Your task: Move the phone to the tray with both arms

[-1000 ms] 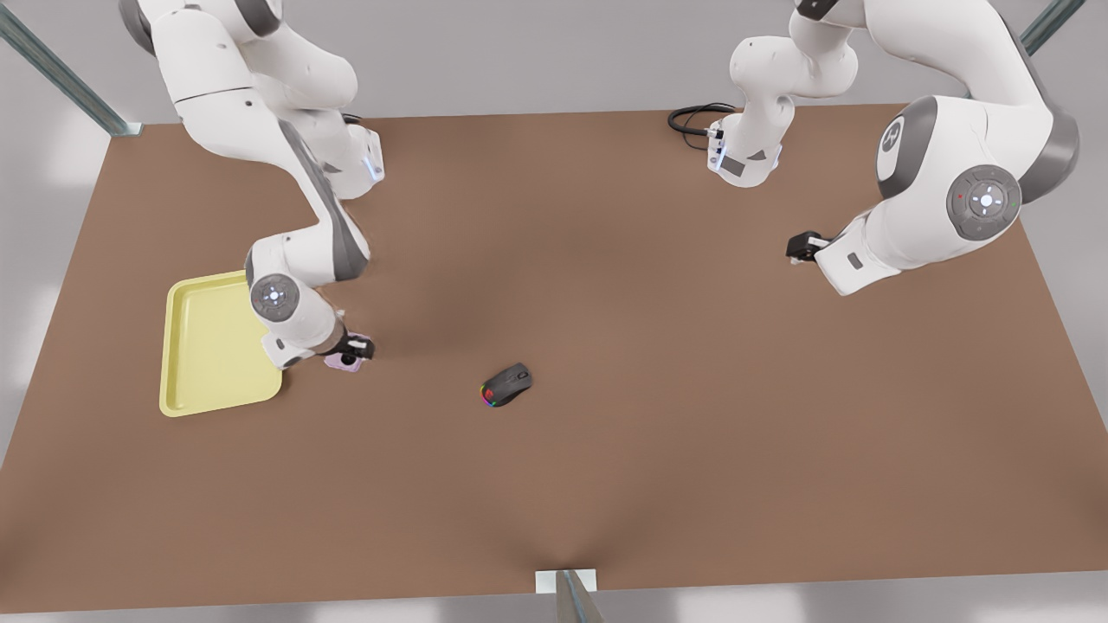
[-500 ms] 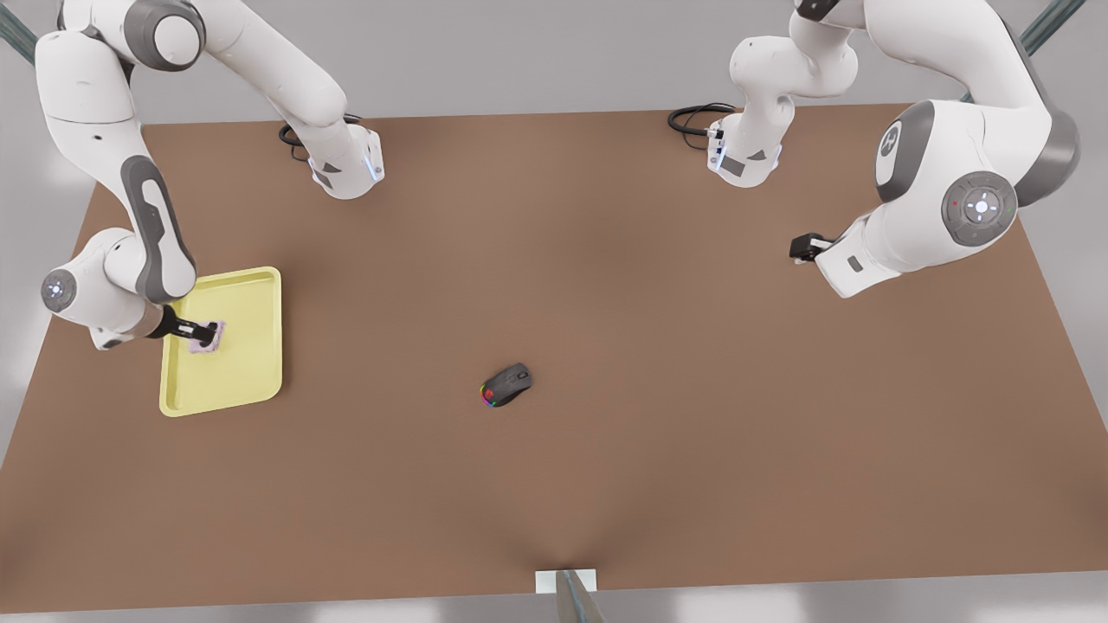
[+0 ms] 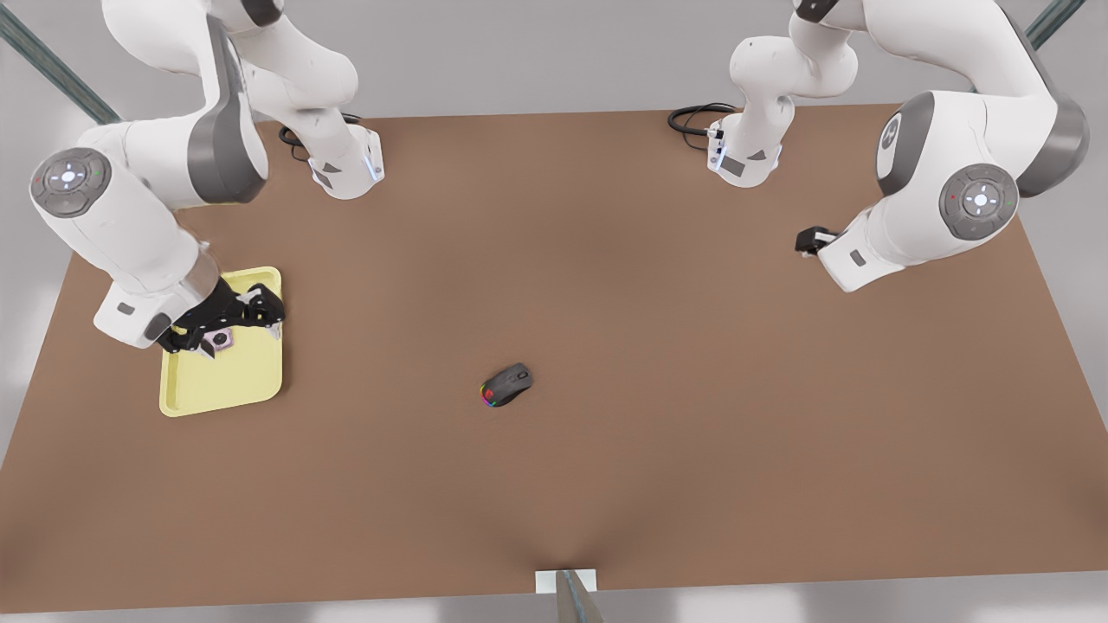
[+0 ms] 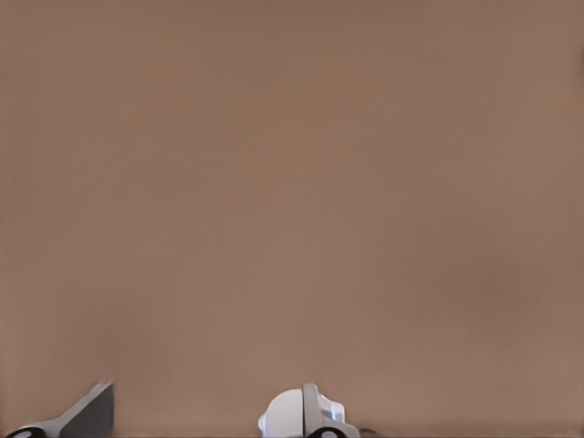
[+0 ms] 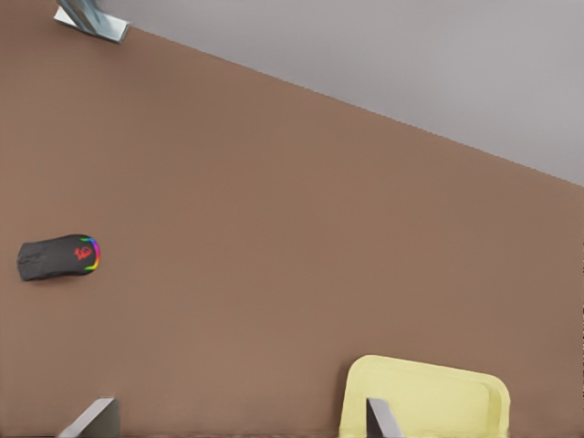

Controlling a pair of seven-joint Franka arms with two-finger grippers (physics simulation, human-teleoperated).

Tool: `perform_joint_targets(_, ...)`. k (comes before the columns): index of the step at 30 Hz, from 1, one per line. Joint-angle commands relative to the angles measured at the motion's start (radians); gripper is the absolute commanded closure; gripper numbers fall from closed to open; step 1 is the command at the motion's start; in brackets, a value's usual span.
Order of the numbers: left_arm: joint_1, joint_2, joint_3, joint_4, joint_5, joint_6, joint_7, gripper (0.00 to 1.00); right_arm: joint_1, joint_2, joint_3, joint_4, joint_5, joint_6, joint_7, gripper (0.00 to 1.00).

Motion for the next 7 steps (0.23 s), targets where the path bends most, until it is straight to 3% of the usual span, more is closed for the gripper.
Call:
perform_joint_targets(1,0.000,-0.002,0.000,0.001,0.002,-0.027,-0.002,0.00,-0.066,0.032,-0.013,0.047,0.015,-0.276,0.240,0.00)
perform_joint_targets(7,0.000,-0.001,0.000,0.001,0.003,-0.032,-0.002,0.00,-0.078,0.006,-0.013,0.039,0.035,-0.250,0.239,0.00)
